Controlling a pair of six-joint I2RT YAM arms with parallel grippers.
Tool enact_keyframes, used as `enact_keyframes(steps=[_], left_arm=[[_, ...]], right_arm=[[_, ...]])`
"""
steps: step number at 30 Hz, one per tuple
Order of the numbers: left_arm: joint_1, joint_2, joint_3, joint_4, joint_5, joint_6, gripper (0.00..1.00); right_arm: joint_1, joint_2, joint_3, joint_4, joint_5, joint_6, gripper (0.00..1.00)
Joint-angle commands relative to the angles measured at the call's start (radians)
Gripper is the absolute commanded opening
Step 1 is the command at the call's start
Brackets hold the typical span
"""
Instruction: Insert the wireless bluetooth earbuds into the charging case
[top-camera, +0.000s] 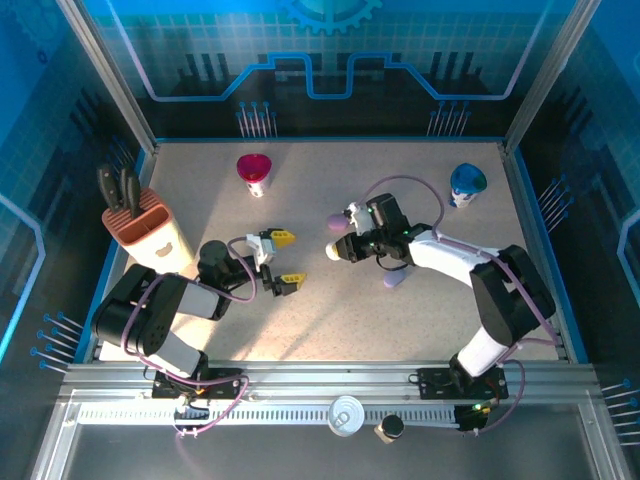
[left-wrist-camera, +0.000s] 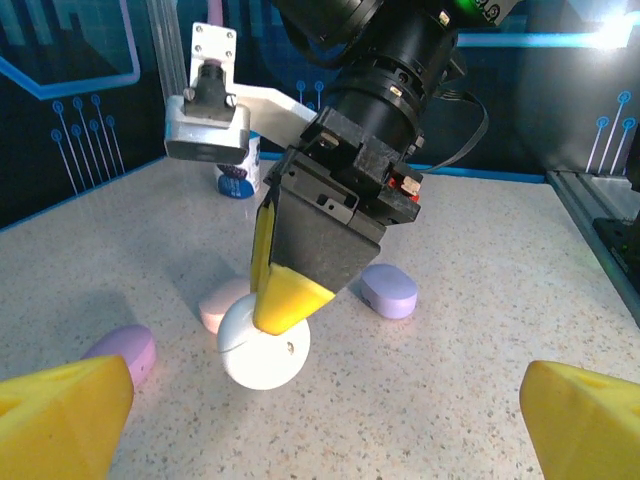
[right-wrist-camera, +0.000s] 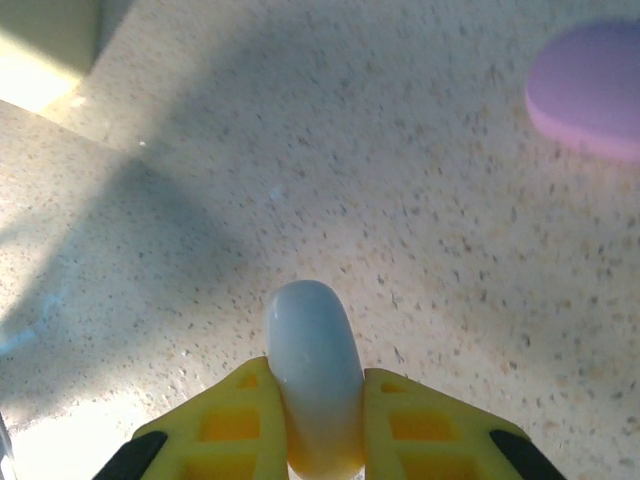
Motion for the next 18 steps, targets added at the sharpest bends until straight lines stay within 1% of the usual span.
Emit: enact_keyframes(steps=[1, 5, 10, 12, 15, 16, 18], left_arm=[[-0.002, -0.023, 0.017, -0.130, 0.011, 0.081, 0.99], [-0.008, -0.045, 0.046, -0.223, 0.010, 0.088, 0.99], [-0.012, -0.087, 0.067, -0.323, 0.004, 0.082, 0.99], [-0.013, -0.101, 0.067, -0.329, 0.000, 0.079, 0.99], [-0.012, -0.115, 0.066, -0.333, -0.015, 0.069, 0.99], [-0.012, -0.121, 0.068, -0.334, -0.030, 0.057, 0.99], [-0.009, -0.153, 0.066, -0.331, -0.111, -0.027, 0.99]], right_arm=[[-0.007, 0.051, -0.004, -0.048, -0.021, 0.056, 0.17], [-0.007, 0.107, -0.022, -0.013, -0.046, 0.084, 0.18], [-0.007, 0.134, -0.030, 0.005, -0.029, 0.078, 0.24], [-0.007, 0.117, -0.030, 0.000, -0.010, 0.067, 0.31], [-0.015, 0.069, -0.033, 0.002, 0.011, 0.043, 0.50], [-0.018, 0.050, -0.035, 0.004, 0.018, 0.036, 0.55], [-0.031, -0.002, -0.049, 0.021, 0.038, 0.027, 0.64]])
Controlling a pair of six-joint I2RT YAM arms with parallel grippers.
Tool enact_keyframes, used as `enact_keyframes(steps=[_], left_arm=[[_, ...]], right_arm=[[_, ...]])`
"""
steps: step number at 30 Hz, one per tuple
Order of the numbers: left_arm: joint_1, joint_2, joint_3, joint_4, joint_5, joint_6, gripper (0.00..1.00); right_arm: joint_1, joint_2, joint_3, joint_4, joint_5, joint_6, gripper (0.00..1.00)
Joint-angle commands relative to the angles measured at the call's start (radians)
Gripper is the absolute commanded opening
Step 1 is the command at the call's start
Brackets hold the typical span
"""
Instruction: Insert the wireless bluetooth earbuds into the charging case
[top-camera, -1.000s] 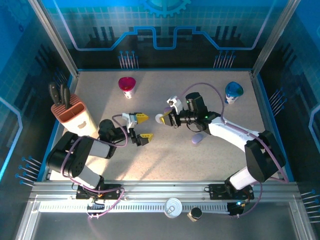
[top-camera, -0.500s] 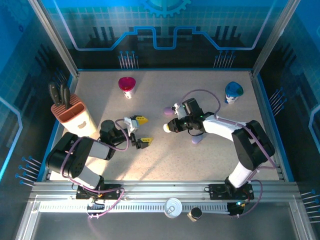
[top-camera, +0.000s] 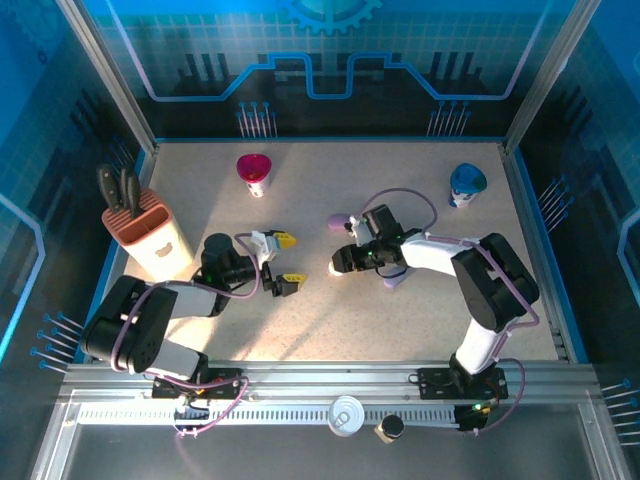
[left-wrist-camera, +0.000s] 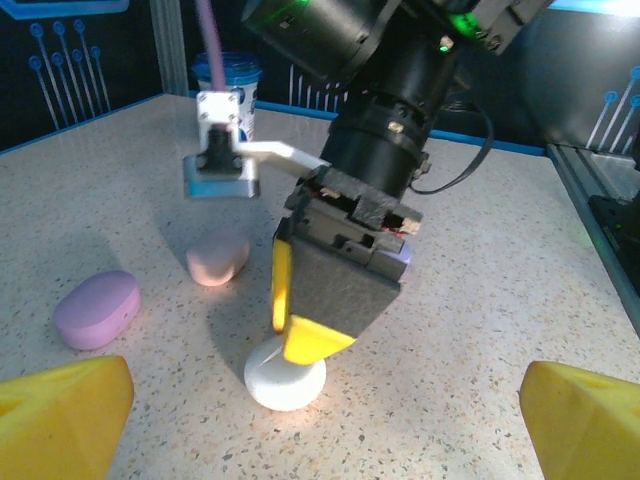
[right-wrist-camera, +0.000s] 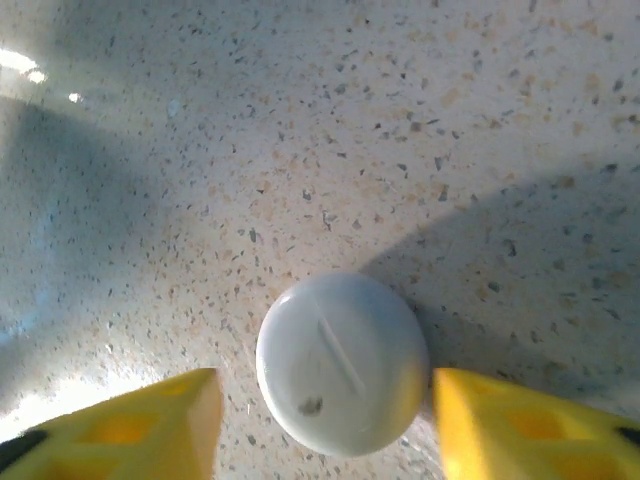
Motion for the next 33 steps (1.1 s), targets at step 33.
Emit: enact_keyframes(steps=[33], left_arm=[[0.197, -0.141, -0.072, -0.085, -0.873, -0.151, 0.99]], right_arm=[[-0.434, -0.485, -0.644, 0.883, 0.539, -0.290, 1.00]])
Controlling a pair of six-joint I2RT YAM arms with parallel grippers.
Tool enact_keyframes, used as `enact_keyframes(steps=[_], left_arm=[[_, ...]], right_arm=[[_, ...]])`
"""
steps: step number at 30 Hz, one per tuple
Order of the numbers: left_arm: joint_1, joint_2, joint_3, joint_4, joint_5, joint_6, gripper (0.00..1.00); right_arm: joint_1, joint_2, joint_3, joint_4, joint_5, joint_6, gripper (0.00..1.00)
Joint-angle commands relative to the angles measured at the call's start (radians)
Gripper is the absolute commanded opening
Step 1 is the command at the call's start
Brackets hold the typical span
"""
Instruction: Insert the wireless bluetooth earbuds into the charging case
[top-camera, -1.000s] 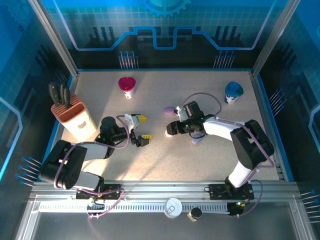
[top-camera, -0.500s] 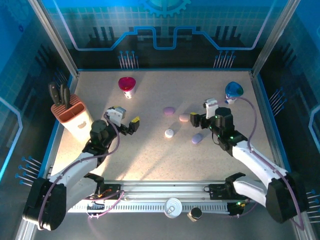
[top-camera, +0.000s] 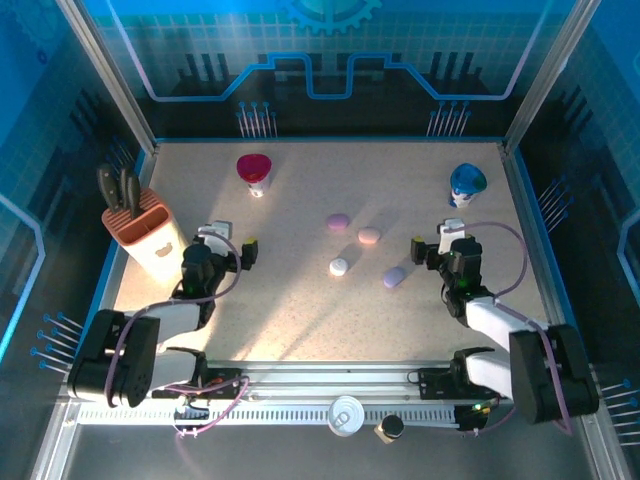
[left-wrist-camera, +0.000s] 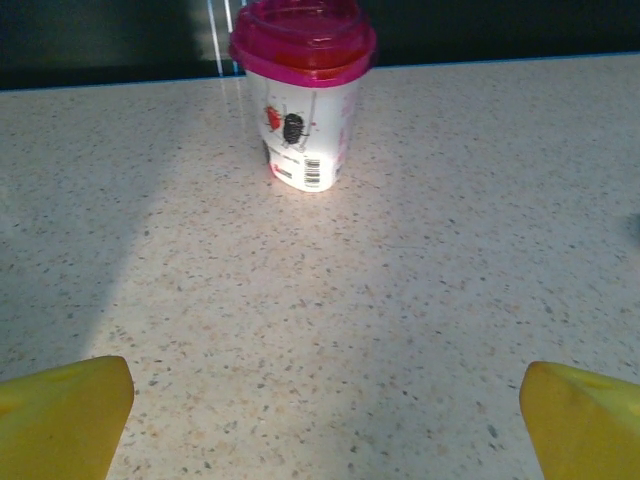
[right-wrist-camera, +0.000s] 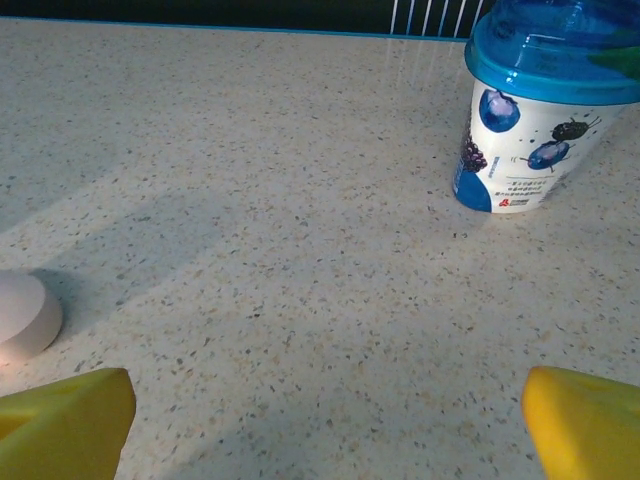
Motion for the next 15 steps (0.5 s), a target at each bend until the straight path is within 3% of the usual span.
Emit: enact_keyframes(steps=[1, 9, 15], left_arm=[[0.030, 0.042, 0.058, 0.052, 0.034, -0.034, 0.99], [0.106, 0.250, 0.108, 0.183, 0.105, -0.072, 0.99], [0.124, 0.282, 0.171, 0.089, 0.118, -0.079, 0.99]], right_arm=[[-0.028, 0.080, -0.003, 0.258, -0.007, 0.001, 1.00], [-0.059, 0.351, 0.058, 0.435, -0.099, -0.042, 1.00], [-0.062, 0.338, 0.120, 0.305, -0.141, -0.053, 1.00]])
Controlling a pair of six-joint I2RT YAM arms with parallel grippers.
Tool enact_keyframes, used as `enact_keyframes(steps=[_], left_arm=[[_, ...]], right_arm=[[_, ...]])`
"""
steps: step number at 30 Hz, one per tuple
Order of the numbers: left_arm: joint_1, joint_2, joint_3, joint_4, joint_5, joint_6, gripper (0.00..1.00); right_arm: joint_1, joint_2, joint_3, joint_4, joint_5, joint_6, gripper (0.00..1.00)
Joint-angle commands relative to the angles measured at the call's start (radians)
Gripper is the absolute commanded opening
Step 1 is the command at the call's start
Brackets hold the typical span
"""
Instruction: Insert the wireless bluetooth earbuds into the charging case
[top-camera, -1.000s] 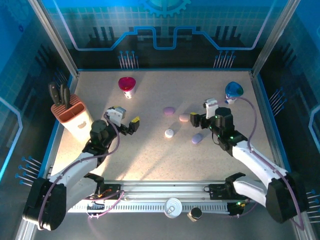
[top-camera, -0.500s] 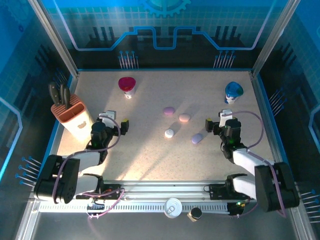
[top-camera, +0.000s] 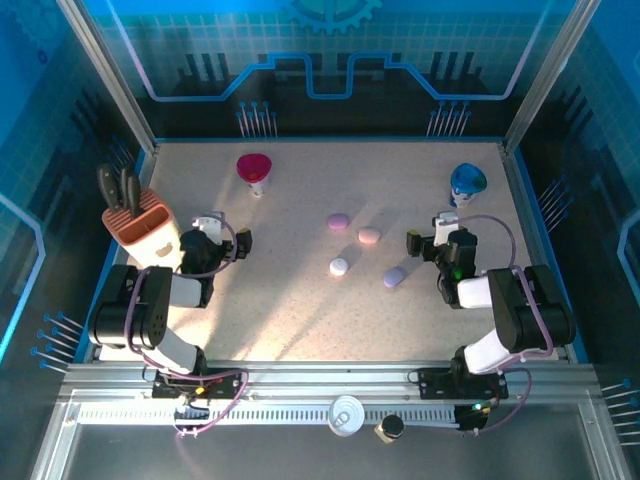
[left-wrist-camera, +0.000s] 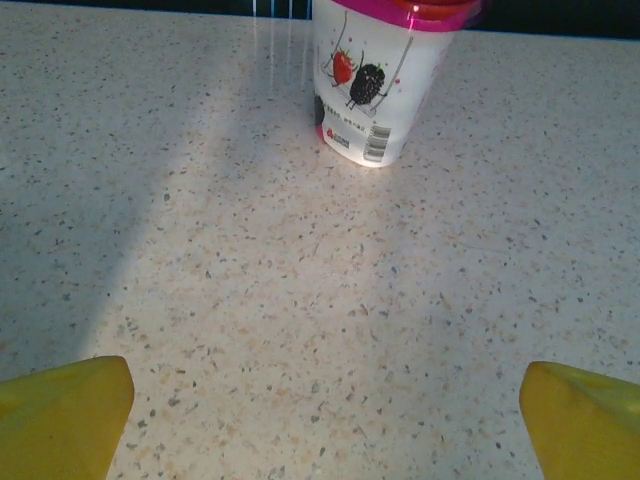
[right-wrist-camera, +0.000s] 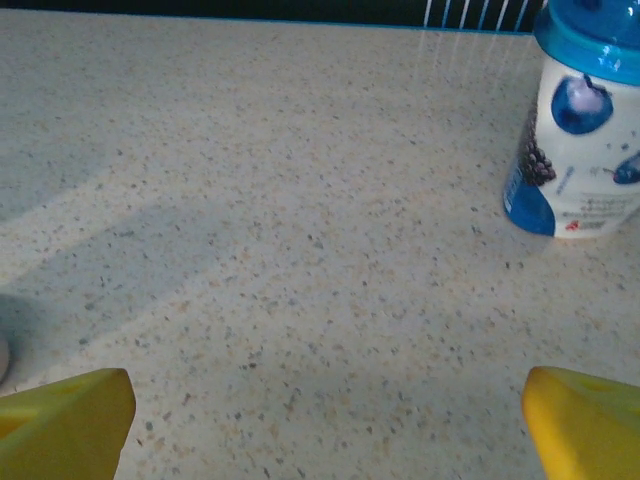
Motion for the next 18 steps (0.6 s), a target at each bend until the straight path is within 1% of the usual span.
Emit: enact_keyframes(steps=[1, 18], left_arm=[[0.006, -0.002, 0.043, 0.002, 0.024, -0.023, 0.99], [-0.002, -0.002, 0.044, 0.003, 0.005, -0.015, 0.99]], right_arm=[[-0.015, 0.006, 0.040, 0.030, -0.029, -0.021, 1.00], [-0.008, 0.004, 0.043, 0.026, -0.016, -0.028, 1.00]])
